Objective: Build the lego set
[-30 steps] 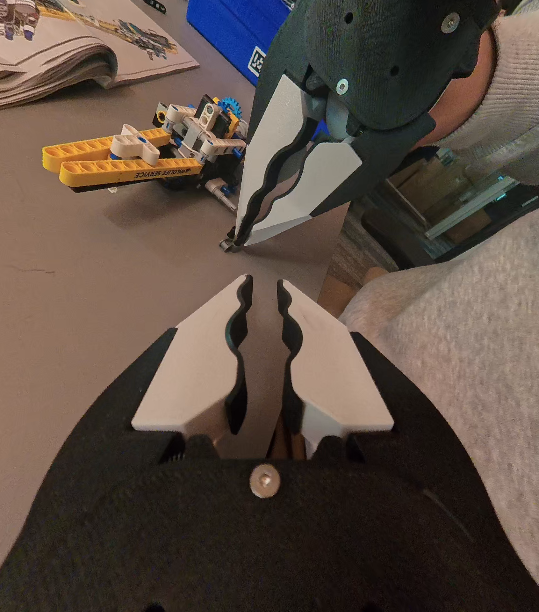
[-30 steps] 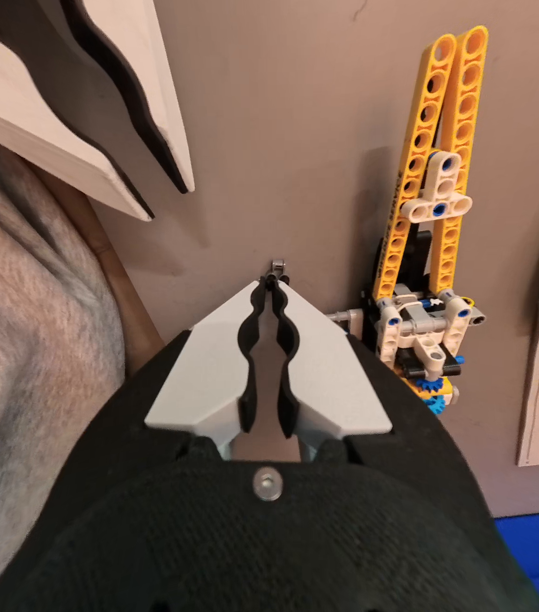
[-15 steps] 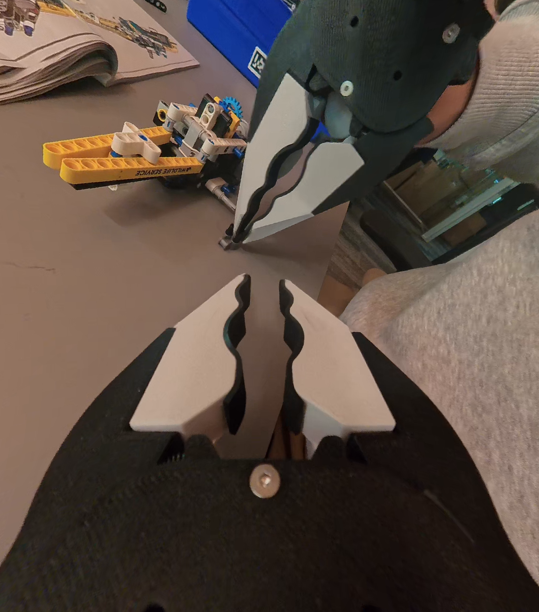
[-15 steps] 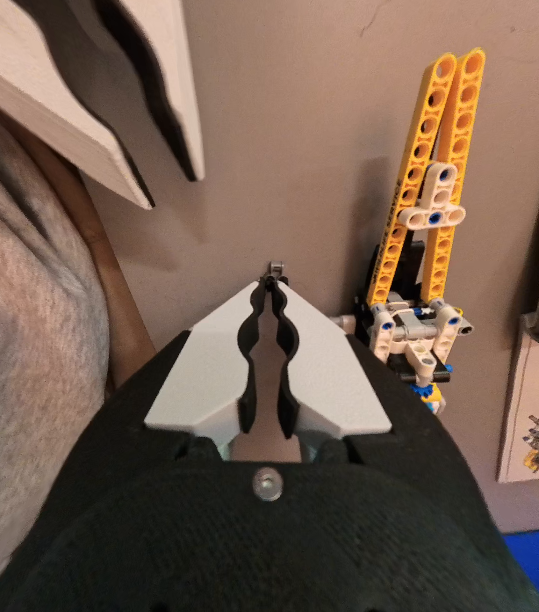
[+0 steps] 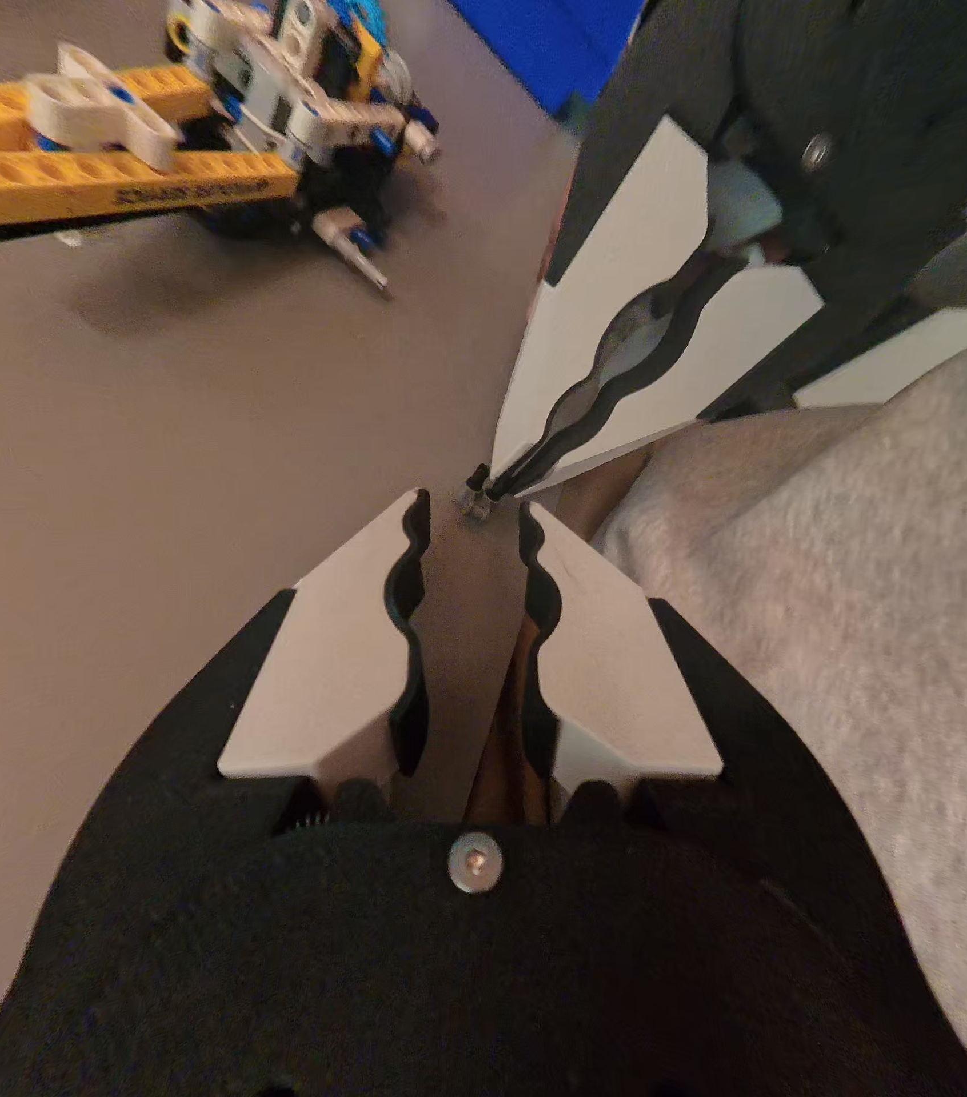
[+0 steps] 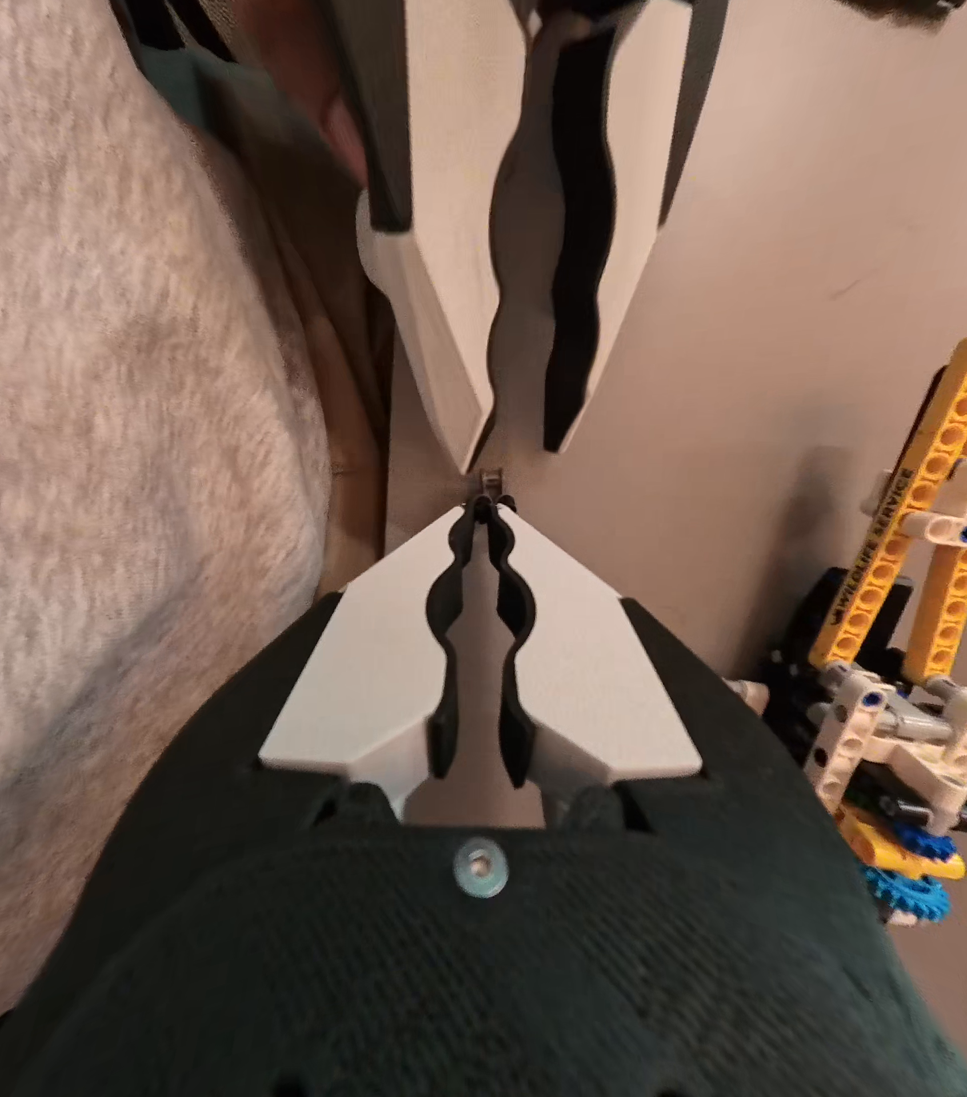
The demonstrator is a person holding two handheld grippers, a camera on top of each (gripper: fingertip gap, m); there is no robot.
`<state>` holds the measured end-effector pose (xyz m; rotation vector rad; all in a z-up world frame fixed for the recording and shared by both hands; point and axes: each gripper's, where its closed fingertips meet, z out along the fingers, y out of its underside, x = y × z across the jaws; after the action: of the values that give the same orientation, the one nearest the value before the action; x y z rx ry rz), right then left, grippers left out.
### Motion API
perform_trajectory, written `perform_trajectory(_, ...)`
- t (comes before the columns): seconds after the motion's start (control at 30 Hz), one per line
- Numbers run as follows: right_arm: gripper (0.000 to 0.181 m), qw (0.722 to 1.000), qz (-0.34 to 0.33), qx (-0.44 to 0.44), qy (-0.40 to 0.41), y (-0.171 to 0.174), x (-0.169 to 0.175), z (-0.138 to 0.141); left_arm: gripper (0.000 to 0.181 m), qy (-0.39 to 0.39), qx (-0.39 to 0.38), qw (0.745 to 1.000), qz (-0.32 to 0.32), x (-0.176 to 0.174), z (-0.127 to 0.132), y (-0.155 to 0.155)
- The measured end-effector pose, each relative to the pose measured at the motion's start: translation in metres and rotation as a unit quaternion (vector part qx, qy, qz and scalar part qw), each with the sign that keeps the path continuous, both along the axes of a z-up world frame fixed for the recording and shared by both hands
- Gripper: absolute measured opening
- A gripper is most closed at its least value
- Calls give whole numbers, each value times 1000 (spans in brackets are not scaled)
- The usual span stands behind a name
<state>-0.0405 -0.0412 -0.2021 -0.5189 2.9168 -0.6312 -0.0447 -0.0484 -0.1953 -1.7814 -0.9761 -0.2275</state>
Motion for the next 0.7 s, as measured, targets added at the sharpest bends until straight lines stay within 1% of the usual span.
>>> perform_trajectory(0.03,3,1000,2,-1,-2,0,1,0,28,5,-17,1000,-7,2,-4,3)
perform_trajectory(0.1,3,1000,2,-1,-7,0,2,-2,27,21,-34,999,-20,5,-5,9)
perform_trajectory(0.17,3,1000,-8,-12,-21,-2,2,-2,22,27,-48,998,-20,5,-8,10)
perform_trajectory(0.3,3,996,-41,-43,-66,-5,4,3,20,21,-42,999,-20,4,-7,10)
perform_trajectory(0.4,3,990,-59,-77,-99,-7,6,13,20,4,-22,999,-27,6,-5,11)
perform_trajectory(0.43,3,988,-62,-91,-108,-7,7,17,20,-1,-7,999,-32,8,-2,12)
perform_trajectory(0.47,3,986,-63,-102,-115,-7,8,21,16,-4,14,999,-39,10,3,13)
perform_trajectory(0.57,3,981,-68,-125,-133,-5,10,29,15,-13,54,997,-48,13,12,14)
perform_trajectory(0.7,4,979,-71,-130,-142,-1,13,30,15,-13,60,996,-63,17,14,16)
